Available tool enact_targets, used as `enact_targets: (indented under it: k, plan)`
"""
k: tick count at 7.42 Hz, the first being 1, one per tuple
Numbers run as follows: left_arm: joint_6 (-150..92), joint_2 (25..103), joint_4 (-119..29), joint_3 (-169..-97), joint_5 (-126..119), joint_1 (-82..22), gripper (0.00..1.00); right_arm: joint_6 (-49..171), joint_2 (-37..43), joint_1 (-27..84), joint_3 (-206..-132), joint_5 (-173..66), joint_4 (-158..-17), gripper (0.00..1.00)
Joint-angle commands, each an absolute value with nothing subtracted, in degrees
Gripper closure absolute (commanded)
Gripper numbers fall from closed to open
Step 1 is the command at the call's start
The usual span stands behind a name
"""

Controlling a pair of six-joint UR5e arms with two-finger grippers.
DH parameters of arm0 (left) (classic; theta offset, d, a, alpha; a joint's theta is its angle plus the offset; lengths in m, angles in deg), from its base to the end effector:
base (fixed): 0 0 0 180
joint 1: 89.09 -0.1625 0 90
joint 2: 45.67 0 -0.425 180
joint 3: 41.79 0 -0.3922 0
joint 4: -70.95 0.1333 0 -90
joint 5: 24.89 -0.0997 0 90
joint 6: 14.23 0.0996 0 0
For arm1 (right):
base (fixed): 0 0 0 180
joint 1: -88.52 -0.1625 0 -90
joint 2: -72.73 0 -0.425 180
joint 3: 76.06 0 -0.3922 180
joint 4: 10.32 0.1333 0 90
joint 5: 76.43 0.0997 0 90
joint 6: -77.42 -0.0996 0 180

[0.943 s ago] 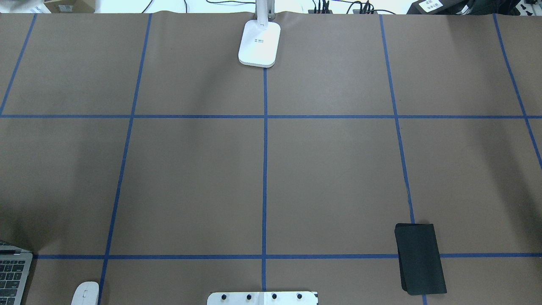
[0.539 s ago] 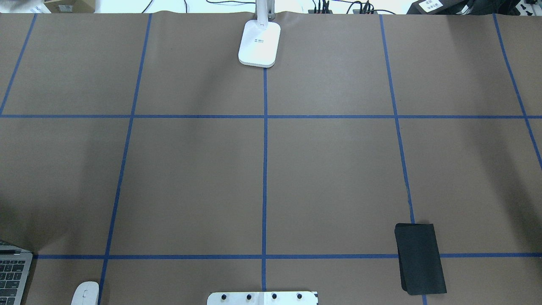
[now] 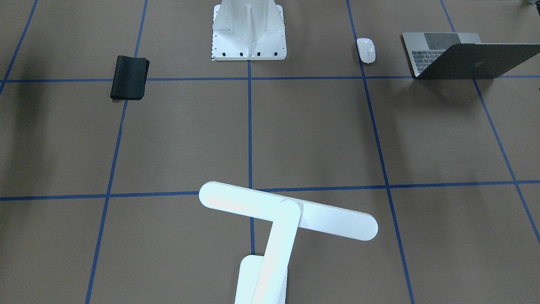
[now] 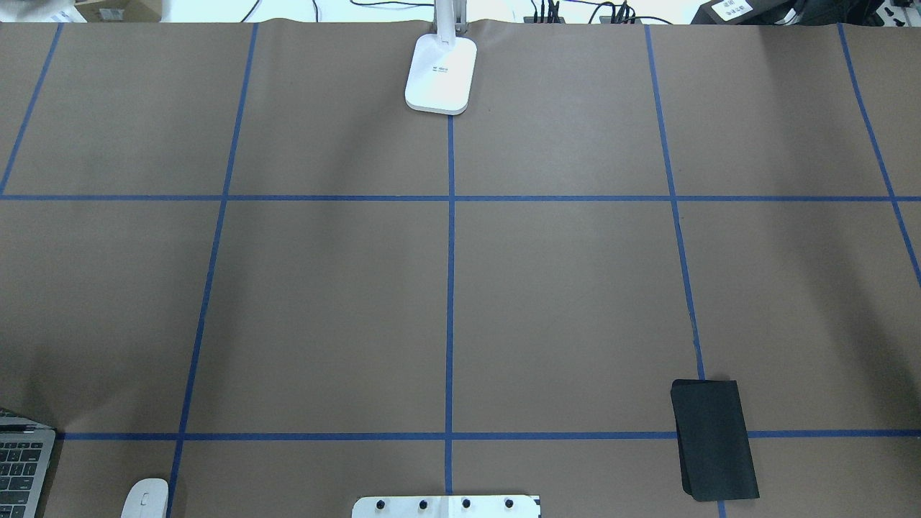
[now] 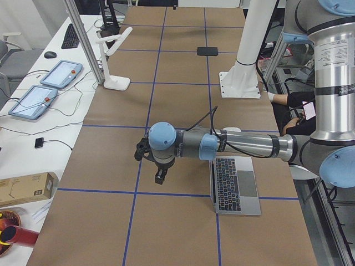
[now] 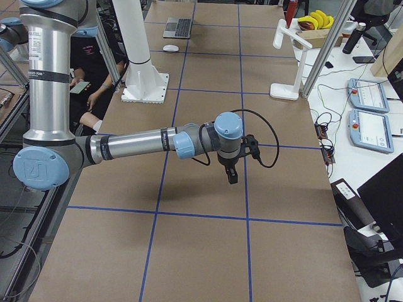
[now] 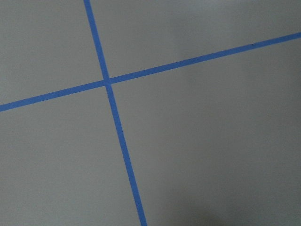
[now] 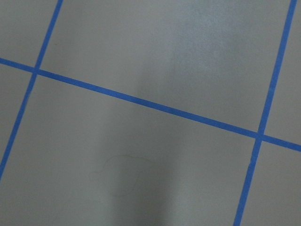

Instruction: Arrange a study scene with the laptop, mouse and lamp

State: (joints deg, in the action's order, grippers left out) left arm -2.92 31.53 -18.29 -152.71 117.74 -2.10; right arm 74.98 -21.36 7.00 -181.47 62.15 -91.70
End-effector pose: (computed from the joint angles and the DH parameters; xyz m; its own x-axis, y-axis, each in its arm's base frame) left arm -0.0330 -0.4030 0.5687 0.5789 0.3252 -0.7478 -0.1689 0.9450 0.2802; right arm -0.0114 -0.4740 0.5374 0.6220 -0.3106 0.7188 0.1122 0.9439 0.3107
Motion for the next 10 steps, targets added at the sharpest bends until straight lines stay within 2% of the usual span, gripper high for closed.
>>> enact_targets:
  k: [1,5,10]
  plan:
    - [1.4,24.5,-17.9,-161.6,117.8,-8.6,0.00,75.0,-21.8,7.0,-181.7,61.8,-91.5,0.00]
    - [10.8,20.6,-18.0,-166.3,118.2,-15.6,0.00,75.3,-23.3,7.1,-181.5,61.8,-91.4,0.00]
    - [17.7,20.6,-18.4,-167.3,118.7,-21.2,0.00,75.7,-23.4,7.0,-181.4,61.7,-91.4,0.00]
